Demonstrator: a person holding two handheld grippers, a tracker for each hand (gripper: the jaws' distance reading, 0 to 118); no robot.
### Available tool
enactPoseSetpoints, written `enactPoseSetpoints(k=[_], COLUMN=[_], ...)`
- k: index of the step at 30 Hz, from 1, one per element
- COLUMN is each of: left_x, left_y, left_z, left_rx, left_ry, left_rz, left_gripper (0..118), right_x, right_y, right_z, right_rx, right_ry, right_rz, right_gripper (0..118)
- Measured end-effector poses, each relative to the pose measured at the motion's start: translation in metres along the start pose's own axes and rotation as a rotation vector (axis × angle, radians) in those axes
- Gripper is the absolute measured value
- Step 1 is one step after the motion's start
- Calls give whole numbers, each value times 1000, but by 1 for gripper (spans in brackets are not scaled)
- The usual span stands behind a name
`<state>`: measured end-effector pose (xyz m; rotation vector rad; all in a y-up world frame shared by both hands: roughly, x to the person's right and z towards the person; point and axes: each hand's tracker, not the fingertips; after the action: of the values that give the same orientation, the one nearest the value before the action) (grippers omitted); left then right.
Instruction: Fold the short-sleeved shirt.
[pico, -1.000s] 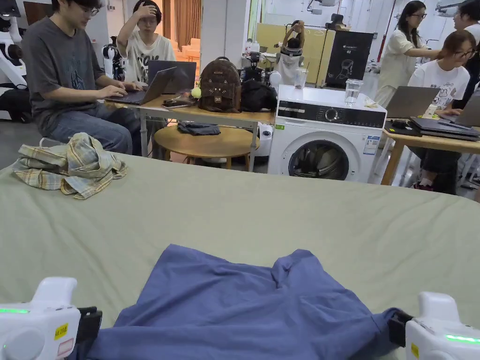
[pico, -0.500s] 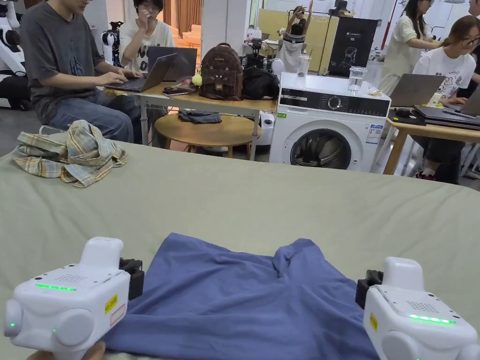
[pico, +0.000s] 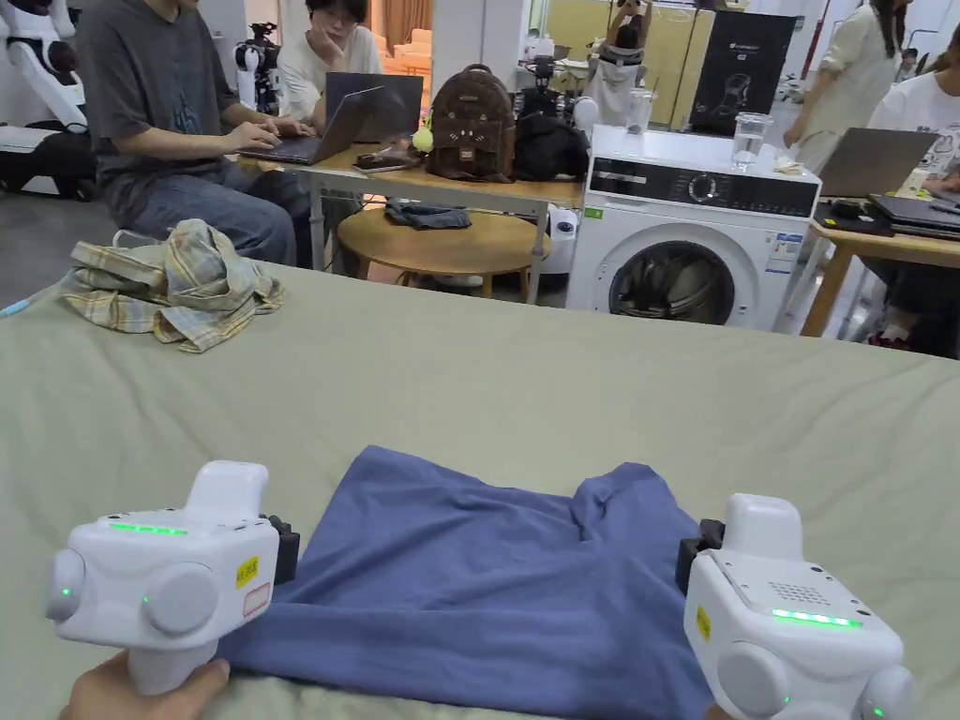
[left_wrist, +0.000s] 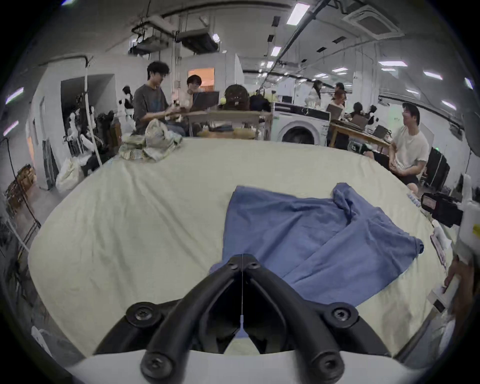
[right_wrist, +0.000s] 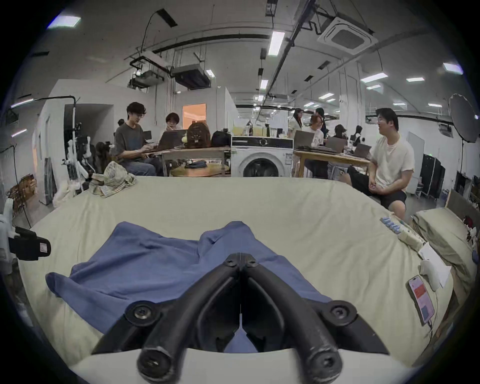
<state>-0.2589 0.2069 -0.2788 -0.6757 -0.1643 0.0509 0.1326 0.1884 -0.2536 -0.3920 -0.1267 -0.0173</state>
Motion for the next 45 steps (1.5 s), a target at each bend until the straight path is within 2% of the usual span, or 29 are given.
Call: enactPoseSetpoints(k=[8, 9, 10, 12, 13, 15, 19, 21, 22, 23, 24, 25, 32, 36, 39, 40, 43, 44, 45], left_x=[-78, -84, -89, -88, -88, -93, -89, -81, -74, -67, -61, -57, -60, -57, -57, -56, -55, -54, -54], left_y=[8, 9, 9, 5, 3, -7, -29, -35, -32, -33, -32, -31, -35, -31, -29, -28, -28, -28, -29], left_z=[4, 2, -2, -9, -15, -37, -72, -73, -71, -70, -69, -69, -67, -61, -62, -63, -67, -69, -70], left_rx=[-170, -187, -216, -248, -263, -314, -390, -341, -313, -306, -295, -280, -275, -258, -253, -257, -268, -271, -275], left_ry=[-2, -4, -13, -10, 4, 34, 86, 121, 145, 158, 150, 132, 89, 90, 80, 80, 83, 82, 83], left_rz=[164, 174, 188, 193, 191, 189, 180, 148, 126, 96, 66, 50, 81, 67, 68, 67, 57, 57, 59], left_gripper=[0, 11, 33, 56, 63, 63, 63, 62, 56, 44, 26, 1, 0, 0, 0, 0, 0, 0, 0], right_x=[-3, -3, -5, -6, -6, -5, -1, 4, 7, 11, 15, 20, 70, 104, 126, 130, 139, 141, 141], right_y=[-8, -9, -10, -12, -13, -14, -19, -21, -22, -22, -22, -22, -7, 12, 26, 31, 43, 45, 47], right_z=[-11, -13, -14, -17, -17, -18, -22, -24, -25, -26, -27, -28, -40, -57, -75, -81, -103, -112, -122], right_rx=[-46, -51, -58, -71, -77, -89, -109, -120, -126, -131, -134, -136, -180, -228, -249, -258, -301, -338, -363], right_ry=[20, 23, 24, 26, 30, 31, 26, 22, 17, 11, 7, 1, -40, -88, -89, -97, -73, -44, -30], right_rz=[24, 24, 27, 30, 28, 27, 40, 39, 38, 36, 31, 24, -31, -26, -42, -40, -32, -27, -24], right_gripper=[0, 0, 0, 0, 0, 0, 0, 0, 0, 0, 0, 0, 0, 0, 0, 9, 46, 52, 52])
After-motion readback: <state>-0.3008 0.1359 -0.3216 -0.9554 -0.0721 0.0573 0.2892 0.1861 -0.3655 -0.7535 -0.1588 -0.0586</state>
